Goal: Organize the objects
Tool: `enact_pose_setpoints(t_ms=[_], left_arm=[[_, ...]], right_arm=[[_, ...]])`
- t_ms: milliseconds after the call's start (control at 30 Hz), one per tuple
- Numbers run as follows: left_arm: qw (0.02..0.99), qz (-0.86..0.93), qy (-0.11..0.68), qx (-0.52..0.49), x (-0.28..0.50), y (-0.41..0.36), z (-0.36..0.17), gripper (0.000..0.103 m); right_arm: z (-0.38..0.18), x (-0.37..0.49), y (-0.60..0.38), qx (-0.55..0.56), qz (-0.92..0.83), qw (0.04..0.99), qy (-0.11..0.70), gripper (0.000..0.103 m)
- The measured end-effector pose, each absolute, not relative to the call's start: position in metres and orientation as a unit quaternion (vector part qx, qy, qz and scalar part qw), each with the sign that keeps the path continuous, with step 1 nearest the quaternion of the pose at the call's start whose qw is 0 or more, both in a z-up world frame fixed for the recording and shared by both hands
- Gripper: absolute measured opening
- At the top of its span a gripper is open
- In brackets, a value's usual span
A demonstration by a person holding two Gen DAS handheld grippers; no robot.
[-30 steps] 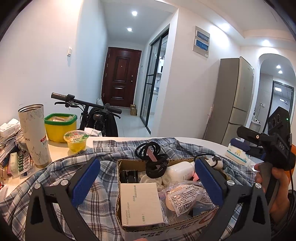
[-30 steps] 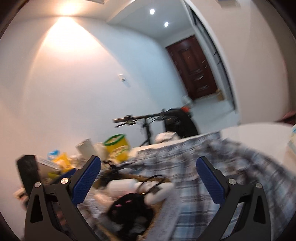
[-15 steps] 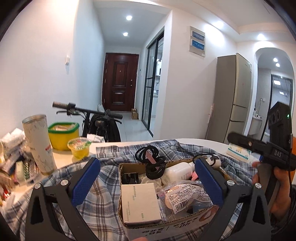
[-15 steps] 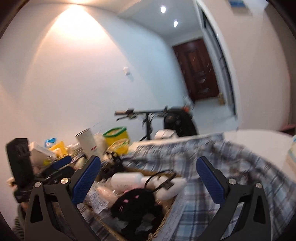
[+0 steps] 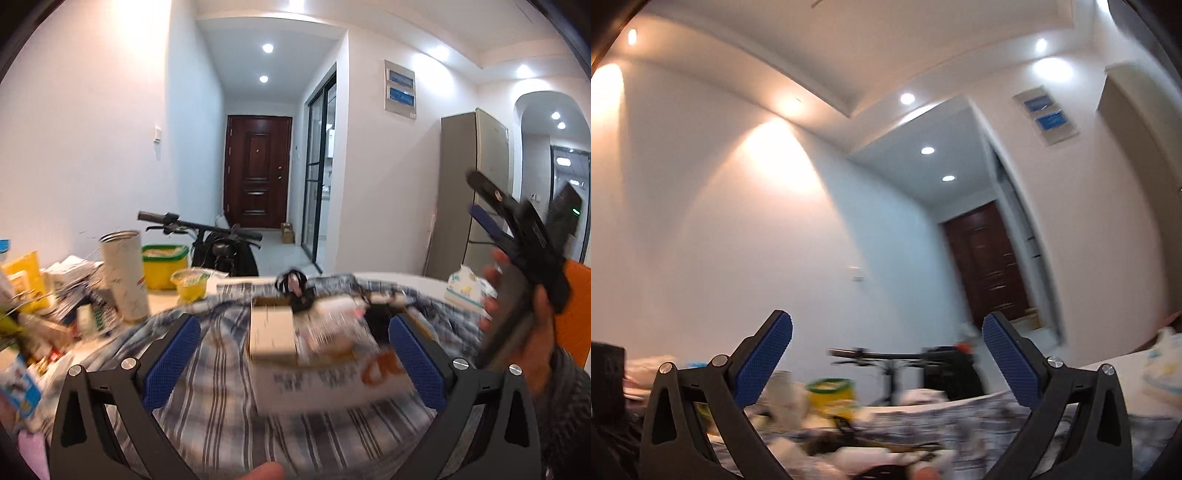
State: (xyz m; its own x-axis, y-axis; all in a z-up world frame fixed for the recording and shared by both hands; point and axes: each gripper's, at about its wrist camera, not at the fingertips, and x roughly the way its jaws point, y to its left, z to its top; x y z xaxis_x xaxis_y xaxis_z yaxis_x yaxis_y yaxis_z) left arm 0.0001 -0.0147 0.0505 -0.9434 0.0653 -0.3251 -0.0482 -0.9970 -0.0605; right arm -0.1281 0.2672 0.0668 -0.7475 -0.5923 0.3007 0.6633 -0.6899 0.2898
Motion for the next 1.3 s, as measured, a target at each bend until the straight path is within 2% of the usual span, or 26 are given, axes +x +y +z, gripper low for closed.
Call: enact_pose_setpoints(t_ms=[100, 400, 500, 733, 900, 1067, 1300], left_arm=[[-0.009, 0.976, -0.039, -0.216, 0.011, -0.007, 0.038, 0.103], [-0.013, 0.955, -0.056, -0.292, -0.015, -0.011, -0.006, 0.103], [-0.005, 0.961, -0.059, -0.269, -0.005, -0.011, -0.003, 0.103], [0.002, 0.967, -0.058, -0.25, -0.001, -0.01, 0.002, 0.103], [0.009, 0.967, -0.051, -0.249, -0.001, -0.007, 0.005, 0.103], [0.016, 0.973, -0.028, -0.229, 0.007, 0.002, 0.008, 0.103], [0.02, 0.978, -0.004, -0.208, 0.016, 0.012, 0.013, 0.103]], right_arm=[[0.061, -0.132, 0.258, -0.088, -0.893, 0.395, -0.195, 0.103], [0.055, -0.122, 0.2, -0.043, -0.896, 0.437, -0.066, 0.103], [0.051, -0.121, 0.19, -0.027, -0.905, 0.424, -0.031, 0.103], [0.063, -0.116, 0.185, -0.003, -0.913, 0.407, -0.024, 0.103], [0.079, -0.093, 0.187, 0.014, -0.945, 0.322, 0.052, 0.103], [0.079, -0.056, 0.193, 0.04, -0.962, 0.252, 0.092, 0.103], [0.04, -0.002, 0.234, 0.105, -0.958, 0.263, 0.046, 0.103]])
